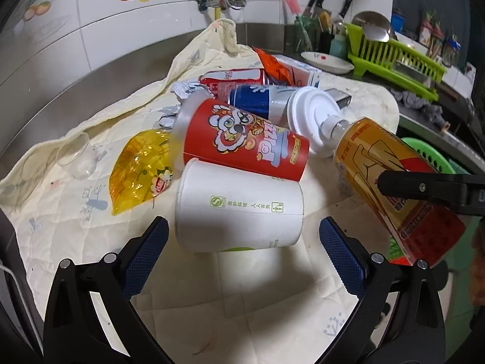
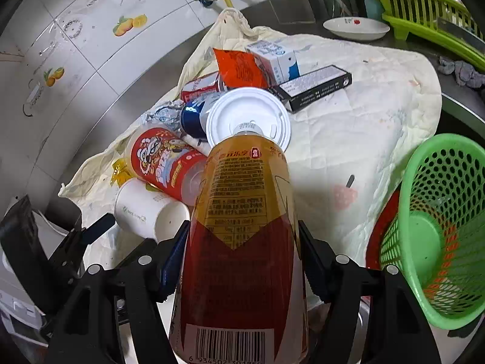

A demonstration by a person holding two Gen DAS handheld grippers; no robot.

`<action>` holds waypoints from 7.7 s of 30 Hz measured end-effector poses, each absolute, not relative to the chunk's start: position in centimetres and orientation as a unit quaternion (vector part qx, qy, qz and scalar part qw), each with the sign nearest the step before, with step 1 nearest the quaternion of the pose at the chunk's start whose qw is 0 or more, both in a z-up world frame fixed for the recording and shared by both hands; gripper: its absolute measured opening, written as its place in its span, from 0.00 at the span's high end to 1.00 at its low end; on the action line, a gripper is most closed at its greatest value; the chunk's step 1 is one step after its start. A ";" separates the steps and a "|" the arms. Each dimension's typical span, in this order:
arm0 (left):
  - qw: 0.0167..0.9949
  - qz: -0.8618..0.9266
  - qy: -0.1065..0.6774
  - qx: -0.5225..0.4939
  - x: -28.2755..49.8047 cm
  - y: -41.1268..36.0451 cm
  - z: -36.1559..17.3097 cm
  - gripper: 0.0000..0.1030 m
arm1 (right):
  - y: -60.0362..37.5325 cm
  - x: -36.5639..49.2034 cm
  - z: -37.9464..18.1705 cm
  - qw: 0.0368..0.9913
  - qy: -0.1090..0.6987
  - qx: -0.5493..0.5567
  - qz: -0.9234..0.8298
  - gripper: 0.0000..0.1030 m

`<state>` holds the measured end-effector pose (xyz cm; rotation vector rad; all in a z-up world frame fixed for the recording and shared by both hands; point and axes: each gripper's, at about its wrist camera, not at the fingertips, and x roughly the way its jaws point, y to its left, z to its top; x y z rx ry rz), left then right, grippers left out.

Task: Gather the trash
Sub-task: 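Carry the bottle to the green basket with the right gripper while the left gripper grasps the white paper cup, then drop the bottle and the white paper cup into the green basket, then grasp the red printed cup with the left gripper while the right gripper grasps the white lid, then carry the red cup and white lid over the green basket and release both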

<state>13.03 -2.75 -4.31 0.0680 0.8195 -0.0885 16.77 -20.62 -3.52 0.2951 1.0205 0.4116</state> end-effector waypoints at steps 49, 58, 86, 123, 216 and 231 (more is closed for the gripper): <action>0.911 -0.193 0.365 0.007 12.4 -10.0 0.0 0.20 | -41.6 17.0 -6.5 0.878 0.455 0.129 -0.070 0.39; 0.897 -0.232 0.375 0.035 13.9 -15.8 -0.4 0.20 | -43.8 17.6 -11.5 0.856 0.491 0.141 -0.080 0.39; 0.836 -0.319 0.432 0.113 17.3 -32.1 -6.0 0.19 | -48.2 9.0 -5.8 0.891 0.415 0.160 -0.096 0.31; 0.898 -0.173 0.403 0.040 14.9 -15.5 -1.1 0.11 | -37.4 10.7 -3.1 0.905 0.409 0.119 0.004 0.27; 0.863 -0.180 0.454 -0.128 14.6 -4.0 -2.2 0.29 | -29.2 19.7 -4.8 0.900 0.426 0.063 0.065 0.13; 0.839 -0.282 0.460 -0.071 15.8 -16.9 -1.6 0.29 | -43.7 13.6 -9.0 0.879 0.458 0.117 -0.065 0.09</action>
